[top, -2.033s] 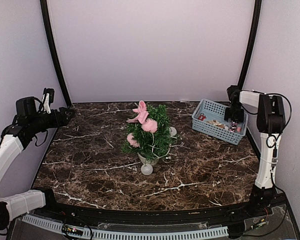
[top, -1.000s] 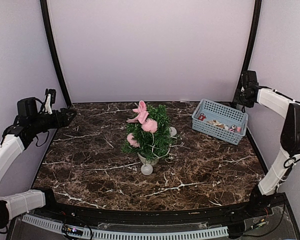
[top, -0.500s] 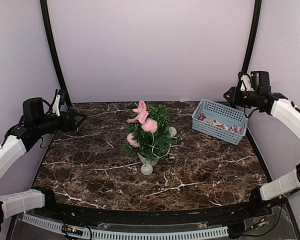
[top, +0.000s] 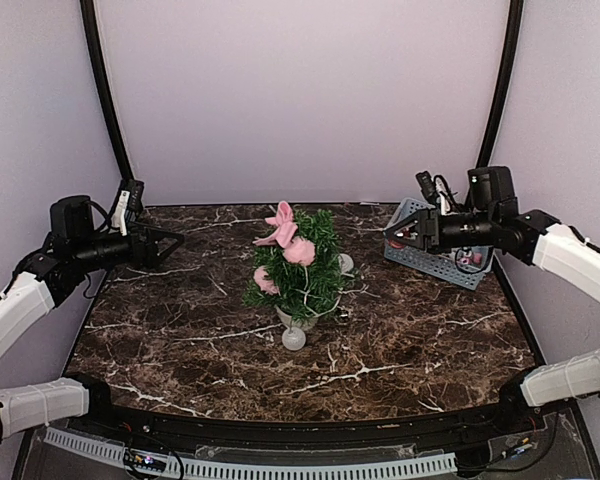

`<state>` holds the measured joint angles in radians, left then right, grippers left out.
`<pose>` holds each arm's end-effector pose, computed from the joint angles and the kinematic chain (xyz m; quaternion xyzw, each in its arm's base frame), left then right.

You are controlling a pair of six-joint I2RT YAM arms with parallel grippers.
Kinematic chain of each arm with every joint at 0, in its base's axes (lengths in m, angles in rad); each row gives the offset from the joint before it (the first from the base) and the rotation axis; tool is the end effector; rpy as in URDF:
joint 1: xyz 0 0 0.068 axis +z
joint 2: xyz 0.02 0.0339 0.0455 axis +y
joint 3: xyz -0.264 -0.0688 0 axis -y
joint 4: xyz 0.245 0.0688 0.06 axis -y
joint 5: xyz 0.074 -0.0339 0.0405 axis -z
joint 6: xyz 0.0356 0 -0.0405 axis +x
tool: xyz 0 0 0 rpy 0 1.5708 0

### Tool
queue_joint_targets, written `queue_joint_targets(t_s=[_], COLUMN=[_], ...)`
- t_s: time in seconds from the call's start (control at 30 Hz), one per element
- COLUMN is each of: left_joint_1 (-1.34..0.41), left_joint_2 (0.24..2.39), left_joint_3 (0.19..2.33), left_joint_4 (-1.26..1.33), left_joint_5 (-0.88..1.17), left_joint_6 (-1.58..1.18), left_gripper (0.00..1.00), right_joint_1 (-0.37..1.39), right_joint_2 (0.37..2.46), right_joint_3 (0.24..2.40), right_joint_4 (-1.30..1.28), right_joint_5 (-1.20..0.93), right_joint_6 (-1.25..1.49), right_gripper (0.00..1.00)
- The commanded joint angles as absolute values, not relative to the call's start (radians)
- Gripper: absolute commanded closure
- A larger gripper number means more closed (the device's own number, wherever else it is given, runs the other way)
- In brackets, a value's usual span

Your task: Decorate the small christmas tree

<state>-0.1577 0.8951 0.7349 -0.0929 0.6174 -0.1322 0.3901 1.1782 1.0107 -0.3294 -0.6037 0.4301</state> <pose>0.2003 -0.0527 0.3138 0.1956 0.7509 -0.3220 0.5424 0.2341 0.1181 0.3265 -0.1356 0.8233 0.4290 0.3460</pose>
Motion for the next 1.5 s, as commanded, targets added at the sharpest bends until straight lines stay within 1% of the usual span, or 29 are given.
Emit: queue_joint_targets(t_s=[0.0,0.13,0.3,0.47,0.77,1.0,1.17,1.47], left_joint_1=[-0.167,-0.172,-0.178,-0.183,-0.196,-0.201,-0.206,-0.231], left_joint_2=[0.887,0.889,0.893,0.894,0.891,0.891,0.89,0.89], left_joint_3=[0.718,0.718,0.718,0.717,0.718,0.718,0.718,0.717], left_joint_4=[-0.063,-0.064,-0.067,-0.07,-0.076,-0.077,-0.077,-0.081], left_joint_5=[0.642,0.636,0.632,0.631,0.616,0.615,0.614,0.614], left_joint_6=[-0.113,-0.109,-0.108,-0.105,-0.099,-0.098,-0.097,-0.091], left_gripper=[0.2,0.2,0.2,0.2,0.2,0.2,0.2,0.21], right_joint_1=[0.485,0.551,0.59,0.623,0.701,0.739,0.755,0.843], right_joint_2=[1.176,1.182,1.194,1.19,1.122,1.02,1.008,1.087], right_joint_3=[0.967,0.905,0.842,0.833,0.805,0.76,0.755,0.838], right_joint_4=[-0.258,-0.198,-0.111,-0.116,-0.113,-0.077,-0.039,-0.004], right_joint_5=[-0.692,-0.713,-0.731,-0.734,-0.718,-0.689,-0.675,-0.656], right_joint_6=[0.502,0.552,0.602,0.619,0.707,0.797,0.824,0.816], right_gripper=[0.64,0.64,0.65,0.66,0.66,0.66,0.66,0.67])
